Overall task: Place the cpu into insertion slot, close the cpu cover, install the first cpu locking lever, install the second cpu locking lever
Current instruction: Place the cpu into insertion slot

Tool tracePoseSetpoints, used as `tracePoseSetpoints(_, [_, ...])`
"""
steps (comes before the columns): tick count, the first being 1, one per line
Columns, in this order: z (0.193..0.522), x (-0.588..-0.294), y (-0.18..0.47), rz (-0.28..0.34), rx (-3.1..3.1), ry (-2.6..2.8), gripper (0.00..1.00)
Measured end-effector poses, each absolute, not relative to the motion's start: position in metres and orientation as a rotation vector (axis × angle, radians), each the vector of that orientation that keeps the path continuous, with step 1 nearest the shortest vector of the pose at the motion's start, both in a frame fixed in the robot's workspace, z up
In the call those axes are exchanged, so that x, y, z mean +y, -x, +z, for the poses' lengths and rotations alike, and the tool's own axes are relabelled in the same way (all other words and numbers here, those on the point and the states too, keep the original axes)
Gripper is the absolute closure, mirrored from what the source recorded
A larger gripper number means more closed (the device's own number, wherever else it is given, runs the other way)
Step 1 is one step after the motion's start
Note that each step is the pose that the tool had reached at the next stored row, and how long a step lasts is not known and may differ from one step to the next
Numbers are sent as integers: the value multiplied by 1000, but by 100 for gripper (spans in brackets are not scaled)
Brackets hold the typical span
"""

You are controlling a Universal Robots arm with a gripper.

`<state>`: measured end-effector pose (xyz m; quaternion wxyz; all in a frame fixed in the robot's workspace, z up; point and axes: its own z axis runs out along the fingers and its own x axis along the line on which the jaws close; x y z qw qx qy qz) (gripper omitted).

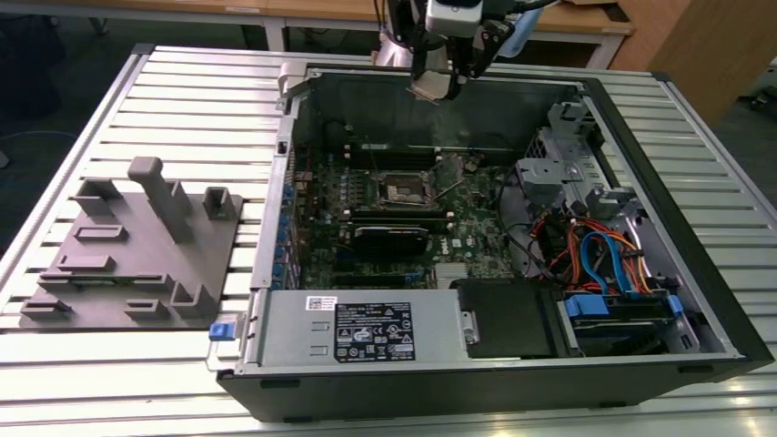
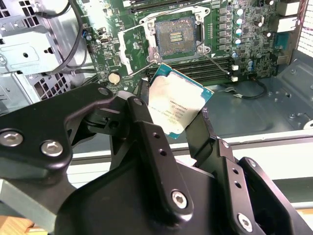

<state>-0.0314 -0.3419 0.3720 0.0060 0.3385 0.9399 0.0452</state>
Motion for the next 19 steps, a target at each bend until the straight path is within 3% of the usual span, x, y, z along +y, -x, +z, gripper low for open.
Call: tracePoseSetpoints(19, [372,-342,31,141,2912,-1132,46])
